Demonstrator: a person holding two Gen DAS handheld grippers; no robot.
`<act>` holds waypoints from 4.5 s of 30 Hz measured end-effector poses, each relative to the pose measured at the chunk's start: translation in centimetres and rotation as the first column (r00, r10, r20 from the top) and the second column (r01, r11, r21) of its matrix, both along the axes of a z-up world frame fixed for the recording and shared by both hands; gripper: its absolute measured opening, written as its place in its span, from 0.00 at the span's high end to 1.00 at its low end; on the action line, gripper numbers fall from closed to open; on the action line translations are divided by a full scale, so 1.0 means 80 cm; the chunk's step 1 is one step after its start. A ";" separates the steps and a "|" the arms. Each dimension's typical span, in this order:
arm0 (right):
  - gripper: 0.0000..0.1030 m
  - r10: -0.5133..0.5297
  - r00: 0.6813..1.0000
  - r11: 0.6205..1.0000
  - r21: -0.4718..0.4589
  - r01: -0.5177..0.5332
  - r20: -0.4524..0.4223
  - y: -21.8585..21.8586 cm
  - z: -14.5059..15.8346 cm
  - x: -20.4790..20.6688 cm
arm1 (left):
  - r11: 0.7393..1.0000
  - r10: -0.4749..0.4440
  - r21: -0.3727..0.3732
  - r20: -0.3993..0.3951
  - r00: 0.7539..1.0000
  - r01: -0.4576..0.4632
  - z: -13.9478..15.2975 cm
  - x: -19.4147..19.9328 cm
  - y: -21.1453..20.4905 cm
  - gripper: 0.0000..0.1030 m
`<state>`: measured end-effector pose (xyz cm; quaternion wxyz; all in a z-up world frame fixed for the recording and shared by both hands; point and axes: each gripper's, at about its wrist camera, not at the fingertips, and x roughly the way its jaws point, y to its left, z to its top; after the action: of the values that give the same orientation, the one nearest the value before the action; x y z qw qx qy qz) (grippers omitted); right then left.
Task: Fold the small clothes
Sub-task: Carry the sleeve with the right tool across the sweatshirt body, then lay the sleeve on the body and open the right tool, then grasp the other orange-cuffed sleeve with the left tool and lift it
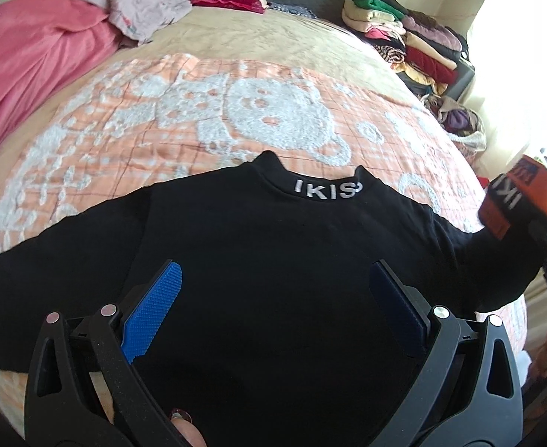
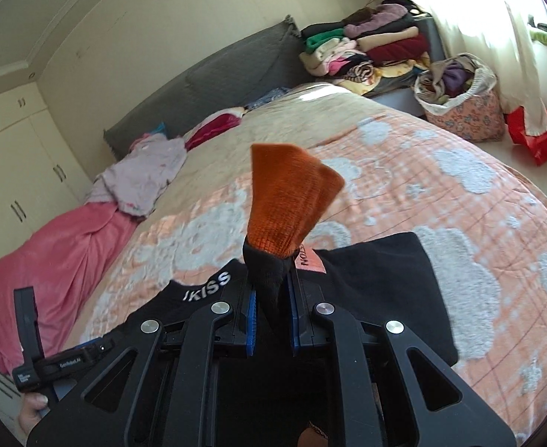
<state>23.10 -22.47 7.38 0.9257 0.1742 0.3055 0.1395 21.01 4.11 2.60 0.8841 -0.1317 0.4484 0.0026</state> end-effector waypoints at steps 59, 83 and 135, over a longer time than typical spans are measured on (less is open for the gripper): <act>0.39 -0.034 0.993 0.999 -0.038 0.030 -0.115 0.015 -0.056 -0.061 | 0.950 0.008 -0.312 -0.024 1.000 -0.015 -0.065 -0.018 0.063 0.93; 0.36 0.111 0.966 0.957 -0.236 -0.167 -0.234 0.112 -0.086 -0.011 | 0.993 -0.074 -0.097 -0.066 0.995 0.067 -0.070 -0.026 0.023 0.57; 0.06 0.208 0.969 0.953 -0.196 -0.231 -0.129 0.182 -0.022 -0.068 | 0.989 0.138 -0.056 0.083 0.987 -0.133 0.001 -0.146 0.133 0.16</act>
<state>17.64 -7.94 5.60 0.8998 0.0478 0.3852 0.1991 9.32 14.72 2.68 0.8968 -0.1841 0.3997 0.0456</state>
